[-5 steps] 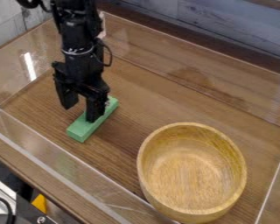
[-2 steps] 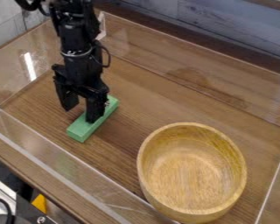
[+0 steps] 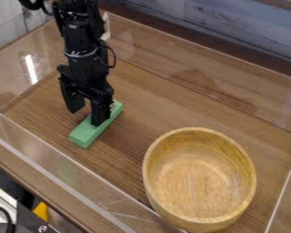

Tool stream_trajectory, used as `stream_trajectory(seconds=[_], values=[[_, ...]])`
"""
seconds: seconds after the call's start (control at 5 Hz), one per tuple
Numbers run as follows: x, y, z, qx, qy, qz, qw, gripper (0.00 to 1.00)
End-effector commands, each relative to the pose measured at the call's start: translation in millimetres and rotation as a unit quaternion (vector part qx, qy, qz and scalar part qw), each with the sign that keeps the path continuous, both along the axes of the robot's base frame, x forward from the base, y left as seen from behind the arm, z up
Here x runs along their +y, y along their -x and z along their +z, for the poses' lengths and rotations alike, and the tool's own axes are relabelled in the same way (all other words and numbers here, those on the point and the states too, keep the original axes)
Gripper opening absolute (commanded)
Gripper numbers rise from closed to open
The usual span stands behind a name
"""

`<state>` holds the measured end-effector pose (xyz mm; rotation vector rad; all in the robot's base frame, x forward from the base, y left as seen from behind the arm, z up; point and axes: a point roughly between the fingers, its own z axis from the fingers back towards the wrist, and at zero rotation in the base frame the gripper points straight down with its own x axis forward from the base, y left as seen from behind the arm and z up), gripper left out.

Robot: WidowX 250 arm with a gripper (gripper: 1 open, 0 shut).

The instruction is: Put the green block in the brown bowl

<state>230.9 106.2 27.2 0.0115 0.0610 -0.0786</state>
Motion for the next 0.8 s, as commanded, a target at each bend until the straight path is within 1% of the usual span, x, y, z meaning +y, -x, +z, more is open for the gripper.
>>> stream_trajectory(seconds=[0.0, 0.4, 0.6], values=[[-3.0, 1.9, -8.7, 0.005, 0.000, -0.045, 0.9990, 1.00], [-25.6, -4.8, -11.6, 0.009, 0.004, -0.054, 0.9985, 1.00], [-25.0, 0.7, -7.3, 0.010, 0.006, -0.034, 0.9993, 1.00]])
